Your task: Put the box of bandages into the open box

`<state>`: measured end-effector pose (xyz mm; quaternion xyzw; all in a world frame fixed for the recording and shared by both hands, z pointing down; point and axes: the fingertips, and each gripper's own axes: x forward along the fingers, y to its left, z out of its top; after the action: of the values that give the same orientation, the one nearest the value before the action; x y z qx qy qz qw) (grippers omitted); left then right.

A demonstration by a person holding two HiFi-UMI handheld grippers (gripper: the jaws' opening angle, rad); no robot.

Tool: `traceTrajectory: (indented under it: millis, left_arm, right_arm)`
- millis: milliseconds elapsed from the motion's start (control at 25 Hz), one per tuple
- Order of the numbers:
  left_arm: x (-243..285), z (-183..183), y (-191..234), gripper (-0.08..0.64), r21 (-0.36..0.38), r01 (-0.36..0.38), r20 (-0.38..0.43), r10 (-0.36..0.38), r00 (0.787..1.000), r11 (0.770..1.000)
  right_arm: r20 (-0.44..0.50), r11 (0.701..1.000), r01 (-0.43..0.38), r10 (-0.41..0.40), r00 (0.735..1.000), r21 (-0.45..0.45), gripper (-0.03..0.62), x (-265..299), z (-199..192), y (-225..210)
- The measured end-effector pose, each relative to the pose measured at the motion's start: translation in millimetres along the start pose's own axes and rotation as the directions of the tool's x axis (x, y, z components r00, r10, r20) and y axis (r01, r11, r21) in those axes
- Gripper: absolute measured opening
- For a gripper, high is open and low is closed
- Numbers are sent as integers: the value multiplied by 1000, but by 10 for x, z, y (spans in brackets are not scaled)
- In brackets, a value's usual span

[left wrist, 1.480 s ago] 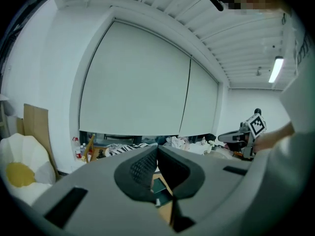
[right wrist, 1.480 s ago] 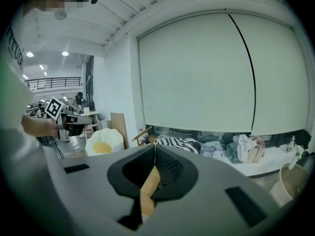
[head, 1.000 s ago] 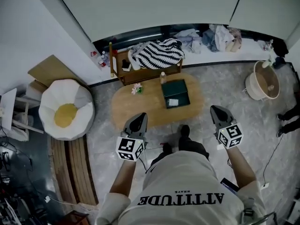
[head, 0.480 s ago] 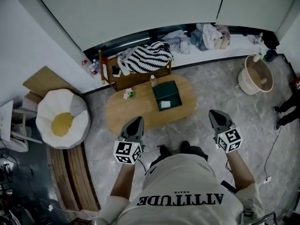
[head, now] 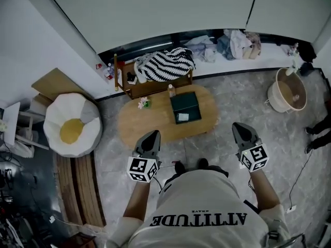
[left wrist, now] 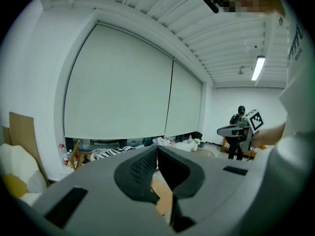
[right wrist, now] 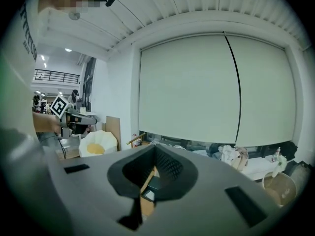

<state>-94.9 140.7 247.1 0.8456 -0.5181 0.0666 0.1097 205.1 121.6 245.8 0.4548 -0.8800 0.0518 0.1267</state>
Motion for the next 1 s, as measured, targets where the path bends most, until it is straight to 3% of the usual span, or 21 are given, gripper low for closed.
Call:
traceTrajectory:
  millis: [360, 1000]
  left_arm:
    - [67, 35, -108, 21, -12, -21, 12, 21, 1000, 1000]
    - [157, 41, -113, 21, -18, -43, 21, 44, 999, 999]
  right_arm:
    - [33, 999, -48, 48, 998, 8, 20, 40, 65, -103]
    - [36, 998, -56, 56, 998, 4, 20, 84, 75, -231]
